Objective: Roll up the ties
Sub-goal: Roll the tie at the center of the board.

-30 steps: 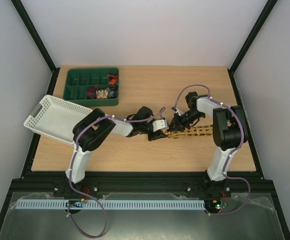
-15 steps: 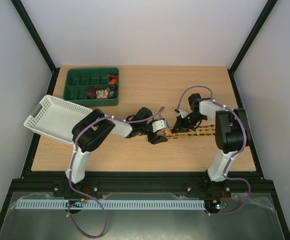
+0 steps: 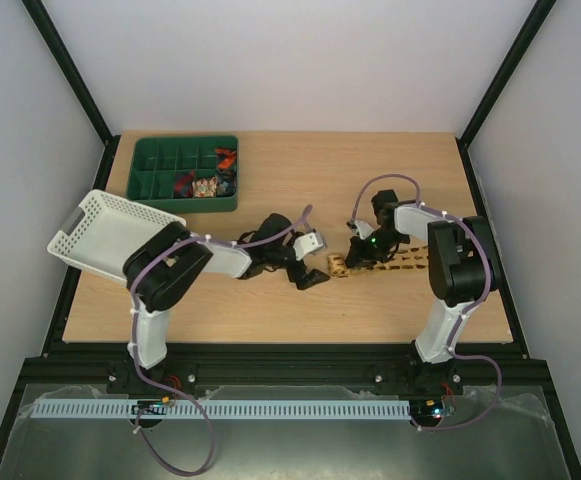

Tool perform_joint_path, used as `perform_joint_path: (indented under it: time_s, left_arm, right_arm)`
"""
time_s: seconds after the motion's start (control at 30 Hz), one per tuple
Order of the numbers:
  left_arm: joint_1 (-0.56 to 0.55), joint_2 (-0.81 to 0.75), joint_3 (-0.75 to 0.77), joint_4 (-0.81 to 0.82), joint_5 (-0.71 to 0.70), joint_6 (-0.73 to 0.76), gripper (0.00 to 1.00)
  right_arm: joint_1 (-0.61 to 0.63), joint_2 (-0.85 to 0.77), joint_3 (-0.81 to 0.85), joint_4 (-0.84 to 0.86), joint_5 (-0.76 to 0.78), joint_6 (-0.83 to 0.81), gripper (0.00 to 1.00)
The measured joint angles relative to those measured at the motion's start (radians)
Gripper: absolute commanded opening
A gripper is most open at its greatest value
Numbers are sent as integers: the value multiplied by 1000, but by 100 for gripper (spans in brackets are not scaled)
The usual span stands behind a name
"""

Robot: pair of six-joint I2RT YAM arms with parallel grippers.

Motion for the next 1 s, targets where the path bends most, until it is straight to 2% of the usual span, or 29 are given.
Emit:
perform_joint_path:
  time_s: [0.17,0.23,0.33,0.43,0.77,1.0]
  left_arm:
    - [53,-185,-118,57,-57,-124,100]
    - [81,-217,-121,59,-33,-136,99]
    - [109,-195,-63,22,16,-123,100]
    - [123,-191,-82,32,24,-111,100]
    - [50,-90,-114,111,55,5,99]
    - [22,16,-106,172,62,60,87]
  right_arm:
    - [18,6,-1,21,-23,19,2]
    - [25,7,-3,31,-30,28,1]
    - [41,18,-3,53,-57,53,1]
    - [52,27,-8,79,-91,78,1]
    - [58,56,-29,144,-199,143,1]
    - [67,63,-36,162,-230,158,1]
